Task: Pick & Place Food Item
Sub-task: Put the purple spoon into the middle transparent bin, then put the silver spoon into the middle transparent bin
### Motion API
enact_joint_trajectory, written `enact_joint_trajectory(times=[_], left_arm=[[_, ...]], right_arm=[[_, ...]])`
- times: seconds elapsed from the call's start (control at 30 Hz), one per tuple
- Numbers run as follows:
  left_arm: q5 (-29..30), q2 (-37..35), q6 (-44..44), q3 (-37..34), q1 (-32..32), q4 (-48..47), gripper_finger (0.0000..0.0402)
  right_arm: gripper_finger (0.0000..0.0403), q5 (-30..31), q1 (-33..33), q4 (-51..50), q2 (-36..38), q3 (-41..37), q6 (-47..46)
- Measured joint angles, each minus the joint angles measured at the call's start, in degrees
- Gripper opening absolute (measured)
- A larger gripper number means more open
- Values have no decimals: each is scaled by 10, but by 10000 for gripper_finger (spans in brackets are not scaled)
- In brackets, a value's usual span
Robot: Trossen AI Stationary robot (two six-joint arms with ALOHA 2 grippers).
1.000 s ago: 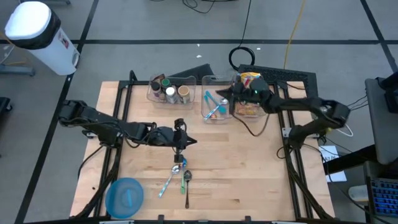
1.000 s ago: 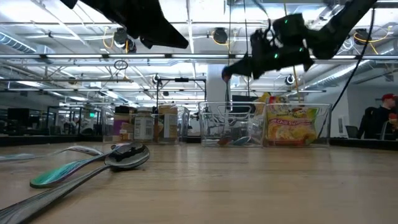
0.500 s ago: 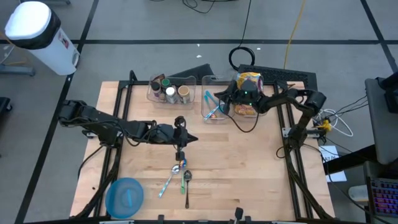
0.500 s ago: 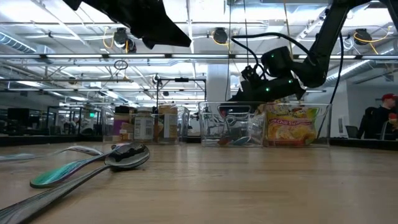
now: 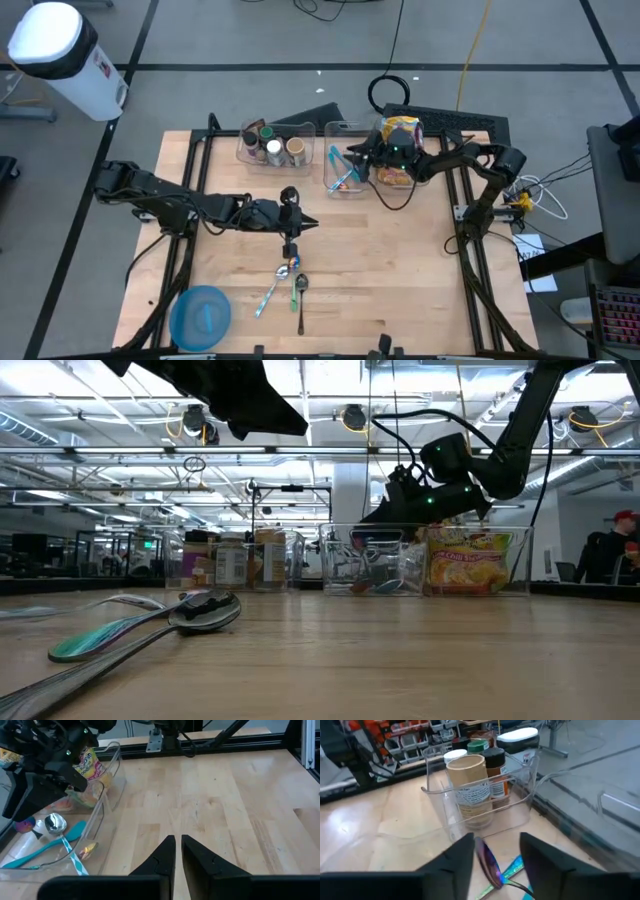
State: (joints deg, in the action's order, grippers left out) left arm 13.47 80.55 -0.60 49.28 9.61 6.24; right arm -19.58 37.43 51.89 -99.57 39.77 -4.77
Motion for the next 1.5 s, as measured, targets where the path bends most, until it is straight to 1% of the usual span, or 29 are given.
enact_joint_trajectory(times=[0.1,0.23,0.4,0.53,0.6,0.67,0.73,0.83,0.9,0.97,1.03,1.17,1.23,1.33,1.43,1.5], left_arm=[[0,0,-1,0,0,0,40],[0,0,-2,0,0,-1,40],[0,0,-4,0,0,-1,40],[-1,0,-10,0,0,-1,40],[-1,0,-53,0,0,-2,40],[-6,0,-137,0,0,-8,40],[-33,0,-192,1,0,-24,40],[-83,0,-224,1,8,-85,46],[-89,1,-253,1,24,-139,62],[-76,7,-290,1,44,-192,88],[-62,12,-336,1,68,-248,120],[-62,21,-430,1,117,-304,191],[-65,26,-471,1,142,-306,220],[-48,38,-508,1,188,-303,249],[-22,68,-526,1,225,-290,260],[-9,91,-546,1,239,-288,261]], right_arm=[[196,-9,-1,-3,6,0,-15],[238,-32,-11,-11,35,0,-9],[270,-35,-49,-61,119,0,-1],[279,-80,-107,-114,204,0,-5],[281,-104,-145,-156,248,0,-6],[281,-108,-190,-197,283,0,3],[280,-107,-235,-233,315,-5,24],[275,-106,-297,-251,348,-24,58],[272,-103,-332,-254,362,-44,77],[270,-84,-360,-252,371,-62,96],[268,-42,-384,-253,376,-80,114],[268,56,-409,-255,375,-105,143],[268,91,-412,-251,375,-111,145],[267,107,-412,-252,375,-113,142],[267,106,-412,-243,375,-113,139],[267,106,-412,-237,376,-113,139]])
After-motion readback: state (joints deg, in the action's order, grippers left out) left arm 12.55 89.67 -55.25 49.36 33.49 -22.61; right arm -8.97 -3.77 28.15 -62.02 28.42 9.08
